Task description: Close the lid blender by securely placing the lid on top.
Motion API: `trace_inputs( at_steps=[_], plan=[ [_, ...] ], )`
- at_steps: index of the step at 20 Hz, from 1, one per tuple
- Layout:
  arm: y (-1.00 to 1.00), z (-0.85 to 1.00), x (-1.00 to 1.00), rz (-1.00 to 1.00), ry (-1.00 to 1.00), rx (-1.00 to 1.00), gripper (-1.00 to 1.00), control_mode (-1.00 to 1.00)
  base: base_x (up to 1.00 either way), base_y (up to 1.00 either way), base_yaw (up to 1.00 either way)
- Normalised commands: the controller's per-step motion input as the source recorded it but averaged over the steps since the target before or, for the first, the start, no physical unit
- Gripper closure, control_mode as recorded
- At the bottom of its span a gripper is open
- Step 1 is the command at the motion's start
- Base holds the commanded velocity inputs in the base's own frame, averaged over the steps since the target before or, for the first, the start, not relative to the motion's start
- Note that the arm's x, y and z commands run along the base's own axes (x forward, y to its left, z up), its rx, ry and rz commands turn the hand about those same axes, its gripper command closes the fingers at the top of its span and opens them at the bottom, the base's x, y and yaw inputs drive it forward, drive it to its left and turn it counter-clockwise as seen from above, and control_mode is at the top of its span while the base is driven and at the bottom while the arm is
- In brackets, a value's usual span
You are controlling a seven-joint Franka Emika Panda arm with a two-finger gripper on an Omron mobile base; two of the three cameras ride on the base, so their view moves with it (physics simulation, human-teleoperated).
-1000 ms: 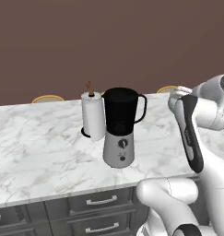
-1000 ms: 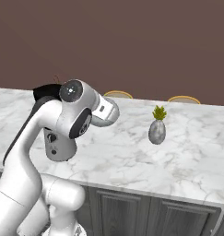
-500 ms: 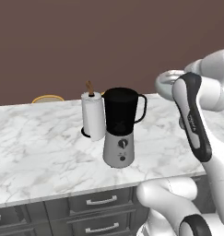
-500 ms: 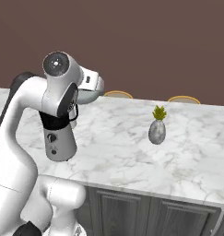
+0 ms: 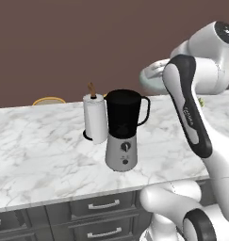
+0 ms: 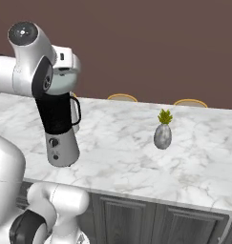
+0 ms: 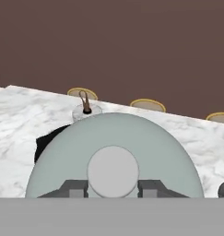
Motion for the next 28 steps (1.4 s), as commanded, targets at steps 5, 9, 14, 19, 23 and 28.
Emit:
trace_inputs(
  at_steps=[5,9,14,19,23,28],
  plan=[
    [0.46,-0.06,-0.07,0.00,0.05,-0.06,1.00,-1.00,0.00,0.00,0.00],
    [0.19,-0.03,0.07,0.00,0.02,-0.01,1.00,-1.00,0.00,0.00,0.00],
    [0.05,0.00,0.29,0.00,0.13,0.00,1.00,-1.00,0.00,0.00,0.00],
    [0.01,0.00,0.23,0.00,0.19,0.02,1.00,-1.00,0.00,0.00,0.00],
    [0.07,-0.04,0.03,0.00,0.13,0.00,1.00,-1.00,0.00,0.00,0.00],
    [0.15,-0.10,0.00,0.00,0.00,0.00,1.00,-1.00,0.00,0.00,0.00]
  ],
)
